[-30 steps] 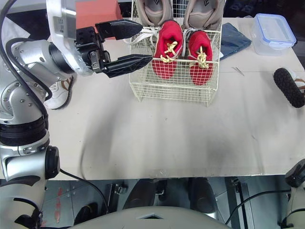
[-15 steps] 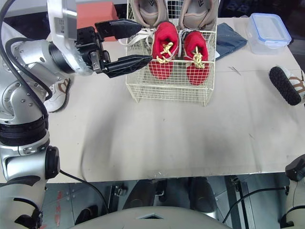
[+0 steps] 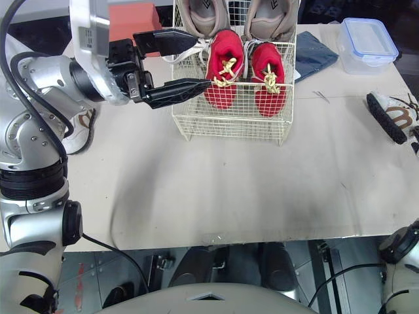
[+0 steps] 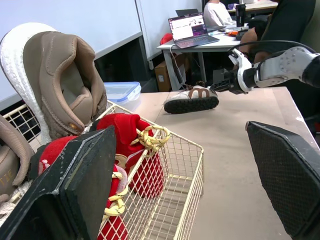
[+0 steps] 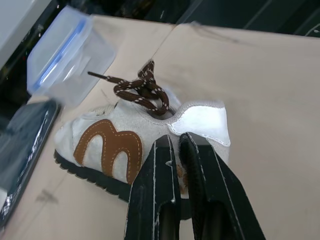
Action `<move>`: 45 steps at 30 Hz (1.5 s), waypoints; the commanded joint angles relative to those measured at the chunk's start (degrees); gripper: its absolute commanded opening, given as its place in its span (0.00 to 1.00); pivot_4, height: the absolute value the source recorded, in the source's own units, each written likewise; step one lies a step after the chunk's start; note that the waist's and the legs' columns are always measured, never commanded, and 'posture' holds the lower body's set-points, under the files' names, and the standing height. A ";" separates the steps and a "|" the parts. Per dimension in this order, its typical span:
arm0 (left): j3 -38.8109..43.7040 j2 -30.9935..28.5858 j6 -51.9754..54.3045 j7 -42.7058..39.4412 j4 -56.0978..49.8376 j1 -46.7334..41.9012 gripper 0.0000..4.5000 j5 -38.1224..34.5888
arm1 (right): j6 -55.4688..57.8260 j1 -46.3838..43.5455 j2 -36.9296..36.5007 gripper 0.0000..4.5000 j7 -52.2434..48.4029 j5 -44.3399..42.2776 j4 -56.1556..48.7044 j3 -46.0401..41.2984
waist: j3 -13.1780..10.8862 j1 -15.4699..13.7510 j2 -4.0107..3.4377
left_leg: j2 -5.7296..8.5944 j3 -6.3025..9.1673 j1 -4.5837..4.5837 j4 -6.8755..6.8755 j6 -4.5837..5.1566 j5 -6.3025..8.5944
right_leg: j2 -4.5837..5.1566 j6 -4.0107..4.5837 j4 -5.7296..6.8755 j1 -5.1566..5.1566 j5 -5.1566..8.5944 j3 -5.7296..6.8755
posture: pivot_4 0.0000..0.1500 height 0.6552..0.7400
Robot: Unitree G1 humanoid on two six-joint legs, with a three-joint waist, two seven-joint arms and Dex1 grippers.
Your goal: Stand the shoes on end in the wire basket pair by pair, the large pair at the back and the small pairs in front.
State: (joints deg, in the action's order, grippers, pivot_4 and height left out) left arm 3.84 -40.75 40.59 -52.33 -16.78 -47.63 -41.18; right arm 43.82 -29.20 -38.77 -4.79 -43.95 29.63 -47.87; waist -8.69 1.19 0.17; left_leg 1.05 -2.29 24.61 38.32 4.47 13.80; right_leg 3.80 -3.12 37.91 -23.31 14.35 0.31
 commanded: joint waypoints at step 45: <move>0.66 0.29 -0.96 -0.40 -1.65 -0.70 1.00 0.69 | -37.90 -2.59 -14.99 0.28 -43.44 29.32 26.16 27.86 | -0.08 -0.43 0.03 | 0.03 -0.15 0.02 0.01 -0.01 0.00 | 0.05 -0.02 0.00 -0.09 0.01 -0.04 | 1.00 1.00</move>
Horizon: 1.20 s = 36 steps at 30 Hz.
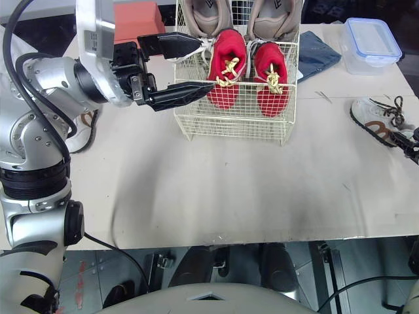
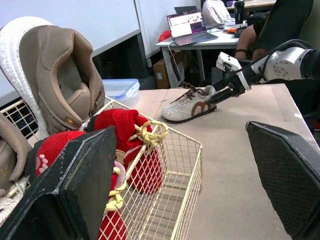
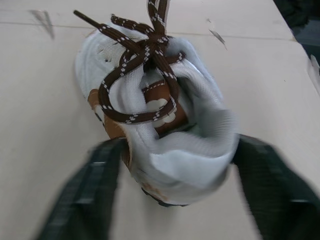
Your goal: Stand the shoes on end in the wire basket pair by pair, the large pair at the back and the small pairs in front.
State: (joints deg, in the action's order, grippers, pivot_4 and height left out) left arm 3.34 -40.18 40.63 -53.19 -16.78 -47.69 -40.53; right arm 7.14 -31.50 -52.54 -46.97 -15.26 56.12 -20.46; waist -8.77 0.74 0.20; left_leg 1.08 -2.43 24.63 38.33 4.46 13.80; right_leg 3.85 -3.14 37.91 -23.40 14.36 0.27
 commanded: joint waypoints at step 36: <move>3.39 -6.43 -3.21 -17.41 14.14 -9.02 1.00 -2.52 | -30.44 0.82 -6.52 0.00 -14.97 -4.79 -70.49 9.02 | -0.27 -0.25 0.29 | 0.01 0.14 0.10 0.08 0.00 0.01 | 0.15 -0.01 0.02 -0.06 0.01 0.35 | 1.00 1.00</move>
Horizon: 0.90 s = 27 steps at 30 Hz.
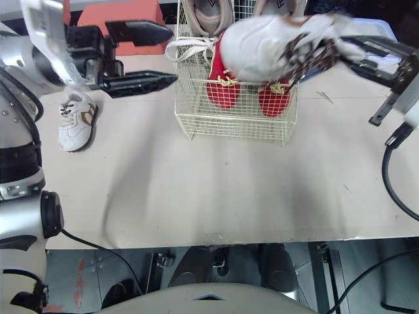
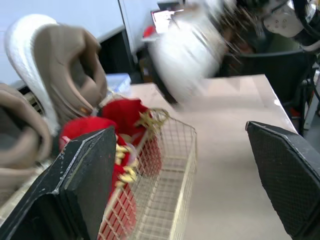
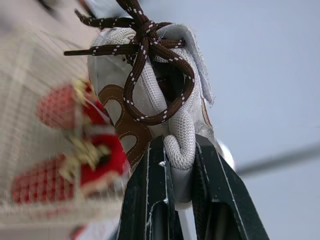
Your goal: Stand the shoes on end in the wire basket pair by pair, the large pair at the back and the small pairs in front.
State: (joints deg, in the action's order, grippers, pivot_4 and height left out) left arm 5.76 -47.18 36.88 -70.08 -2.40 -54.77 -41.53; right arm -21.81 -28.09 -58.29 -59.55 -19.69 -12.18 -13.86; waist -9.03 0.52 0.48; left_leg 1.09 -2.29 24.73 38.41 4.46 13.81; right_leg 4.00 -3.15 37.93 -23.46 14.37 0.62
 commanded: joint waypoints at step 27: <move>-13.86 5.49 12.76 -1.02 -5.08 -0.75 0.71 2.11 | -22.49 -21.13 6.06 0.00 -2.14 13.58 3.81 15.69 | -0.12 0.08 0.15 | 0.02 0.13 0.05 0.01 -0.01 -0.01 | 0.05 0.00 0.02 -0.03 0.00 0.00 | 1.00 1.00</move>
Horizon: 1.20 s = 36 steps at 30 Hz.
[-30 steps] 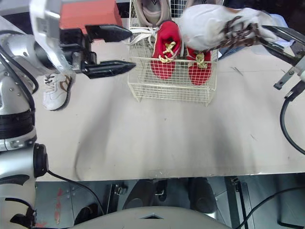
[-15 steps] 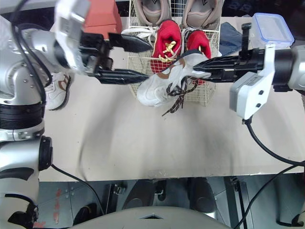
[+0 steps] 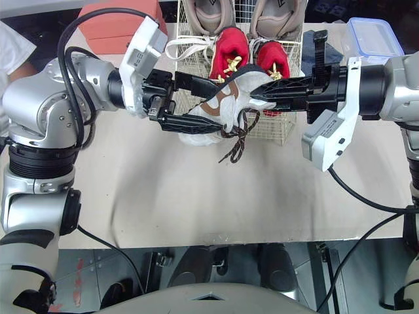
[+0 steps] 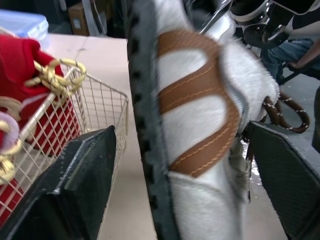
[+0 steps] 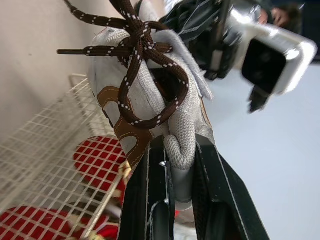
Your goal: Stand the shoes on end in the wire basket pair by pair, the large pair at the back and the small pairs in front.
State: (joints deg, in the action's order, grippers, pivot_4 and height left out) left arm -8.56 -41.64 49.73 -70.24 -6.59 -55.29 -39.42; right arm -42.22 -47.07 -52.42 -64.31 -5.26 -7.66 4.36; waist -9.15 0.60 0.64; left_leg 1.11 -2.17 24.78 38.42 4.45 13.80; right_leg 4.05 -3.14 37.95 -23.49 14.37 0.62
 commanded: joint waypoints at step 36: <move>8.03 17.96 -17.41 13.28 -0.26 7.99 0.12 4.49 | 76.89 20.69 8.63 0.64 68.06 -81.56 -27.71 -11.97 | -0.01 -1.31 0.10 | 0.05 0.16 0.05 0.02 0.02 0.01 | 0.09 0.01 -0.07 0.11 -0.01 0.00 | 1.00 1.00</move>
State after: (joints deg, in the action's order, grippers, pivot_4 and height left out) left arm -1.08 -23.41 32.34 -56.25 -3.99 -46.50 -33.08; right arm 34.55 -25.23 -43.94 3.35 -87.51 -33.95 -6.89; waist -9.16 -0.71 0.74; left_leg 1.16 -2.01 24.83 38.45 4.47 13.81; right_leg 4.11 -3.13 37.88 -23.38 14.37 0.63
